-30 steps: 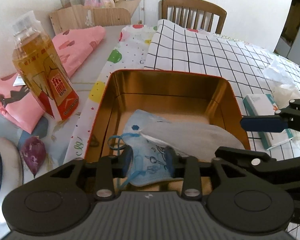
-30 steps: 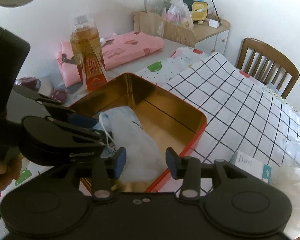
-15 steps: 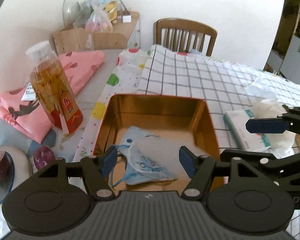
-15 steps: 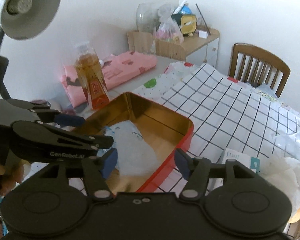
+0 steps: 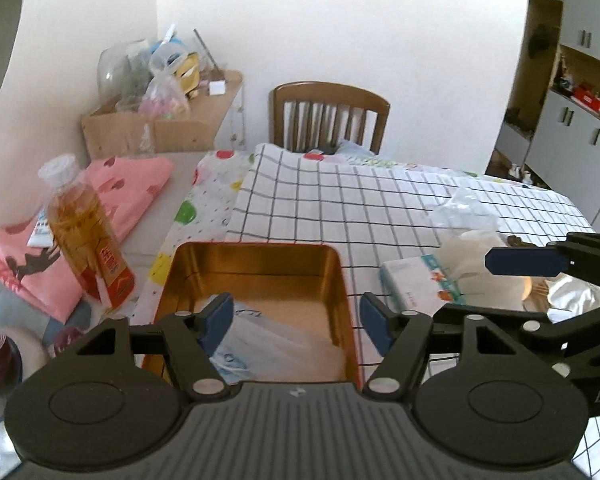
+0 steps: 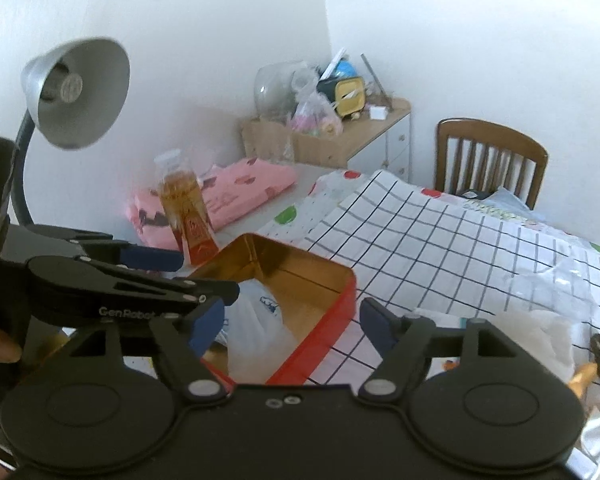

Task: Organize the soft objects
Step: 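Move both tools back over the cloths and yellow toy on the table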

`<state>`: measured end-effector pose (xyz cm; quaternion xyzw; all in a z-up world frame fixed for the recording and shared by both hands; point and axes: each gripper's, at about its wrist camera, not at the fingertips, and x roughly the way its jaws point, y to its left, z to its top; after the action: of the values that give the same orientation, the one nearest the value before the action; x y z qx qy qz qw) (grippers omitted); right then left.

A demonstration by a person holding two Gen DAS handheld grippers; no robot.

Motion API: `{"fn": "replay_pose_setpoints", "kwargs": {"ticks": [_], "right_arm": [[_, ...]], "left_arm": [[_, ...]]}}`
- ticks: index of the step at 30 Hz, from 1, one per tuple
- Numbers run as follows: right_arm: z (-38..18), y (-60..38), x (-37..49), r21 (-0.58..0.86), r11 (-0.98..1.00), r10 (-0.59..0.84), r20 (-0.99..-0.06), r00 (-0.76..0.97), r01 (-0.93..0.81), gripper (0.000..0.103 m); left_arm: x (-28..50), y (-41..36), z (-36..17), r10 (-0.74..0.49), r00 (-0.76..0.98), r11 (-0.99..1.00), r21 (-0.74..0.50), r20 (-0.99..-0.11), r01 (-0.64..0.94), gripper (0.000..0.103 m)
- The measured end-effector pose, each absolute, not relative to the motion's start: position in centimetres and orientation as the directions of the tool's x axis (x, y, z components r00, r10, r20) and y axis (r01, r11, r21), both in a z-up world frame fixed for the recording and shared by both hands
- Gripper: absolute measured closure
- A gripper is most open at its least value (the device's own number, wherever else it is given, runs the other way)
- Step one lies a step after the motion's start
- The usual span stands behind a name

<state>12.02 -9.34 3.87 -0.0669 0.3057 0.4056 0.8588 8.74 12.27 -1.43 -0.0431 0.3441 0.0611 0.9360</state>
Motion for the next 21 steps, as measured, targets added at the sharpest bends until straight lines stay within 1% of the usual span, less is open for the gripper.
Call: {"fn": "replay_pose_setpoints", "kwargs": {"ticks": [5,8,13,14,16,18,21], "right_arm": [[4.8,-11.6,11.1,0.121,0.683,0.652,-0.546,0.527,-0.72,0.022],[5.1,-13.0,10.6,0.118,0.704,0.641,-0.532,0.553,-0.701,0.021],[5.2,-16.0,10.0,0.135,0.731,0.628,-0.516,0.582,-0.668,0.016],[5.2,-16.7,9.8,0.133,0.739,0.621,-0.514,0.591,-0.66,0.016],[5.0,-17.8,9.6,0.131,0.752,0.608,-0.514,0.605,-0.646,0.015],[4.7,-19.1,9.5,0.134,0.77,0.592,-0.516,0.619,-0.624,0.015],[4.2,-21.0,9.6,0.142,0.796,0.565,-0.521,0.639,-0.588,0.014]], "left_arm": [[8.5,10.5,-0.7,0.057,0.777,0.994,-0.036,-0.627,-0.103,0.027],[8.5,9.4,-0.5,0.036,0.784,0.996,-0.044,-0.62,-0.081,0.02],[8.7,7.8,-0.4,-0.017,0.793,0.996,-0.076,-0.609,-0.037,0.018],[8.8,7.4,-0.4,-0.027,0.792,0.996,-0.082,-0.609,-0.029,0.017],[8.9,6.7,-0.6,-0.049,0.797,0.996,-0.091,-0.602,-0.008,0.008],[8.8,6.0,-0.6,-0.075,0.808,0.994,-0.111,-0.584,0.012,0.004],[8.9,4.9,-0.7,-0.122,0.815,0.989,-0.138,-0.566,0.052,0.003]]}}
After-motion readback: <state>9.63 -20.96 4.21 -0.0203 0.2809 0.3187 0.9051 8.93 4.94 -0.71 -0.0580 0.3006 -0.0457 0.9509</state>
